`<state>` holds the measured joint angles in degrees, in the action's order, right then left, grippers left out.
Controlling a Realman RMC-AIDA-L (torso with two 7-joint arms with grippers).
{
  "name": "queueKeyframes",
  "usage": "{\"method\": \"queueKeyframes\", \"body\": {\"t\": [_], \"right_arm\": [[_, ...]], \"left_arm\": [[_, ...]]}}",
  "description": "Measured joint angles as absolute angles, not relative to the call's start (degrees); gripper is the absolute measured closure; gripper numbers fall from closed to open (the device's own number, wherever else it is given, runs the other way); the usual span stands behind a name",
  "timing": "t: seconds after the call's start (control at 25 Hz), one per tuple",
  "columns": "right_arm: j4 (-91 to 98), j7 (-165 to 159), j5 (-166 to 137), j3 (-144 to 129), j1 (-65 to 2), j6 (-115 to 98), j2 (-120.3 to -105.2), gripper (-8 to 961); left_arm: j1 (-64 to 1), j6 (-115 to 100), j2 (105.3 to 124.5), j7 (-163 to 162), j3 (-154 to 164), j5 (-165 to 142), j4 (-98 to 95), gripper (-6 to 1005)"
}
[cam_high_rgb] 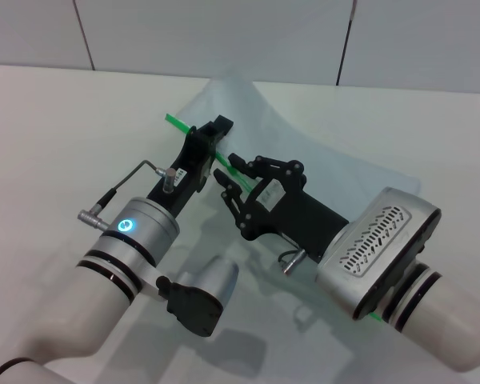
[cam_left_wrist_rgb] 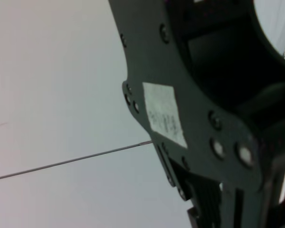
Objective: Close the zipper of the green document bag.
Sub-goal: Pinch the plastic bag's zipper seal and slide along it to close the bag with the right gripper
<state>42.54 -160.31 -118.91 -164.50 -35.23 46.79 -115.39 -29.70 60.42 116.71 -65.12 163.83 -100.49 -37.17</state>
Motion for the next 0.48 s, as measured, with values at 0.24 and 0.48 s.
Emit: {"method": "queueKeyframes", "body": {"t": [0.24,0.48], "right_arm": [[42.5,-160.3,-118.9,-164.3,-35.1,46.8,-115.39,729],[42.5,-160.3,-118.9,-164.3,-35.1,46.8,-115.39,737]], "left_arm": [[-29.7,60.8,116.71,-65.1,163.8,-100.9,-37.2,930],[-29.6,60.9,116.71,-65.1,163.8,-101.3,-37.2,929]]}}
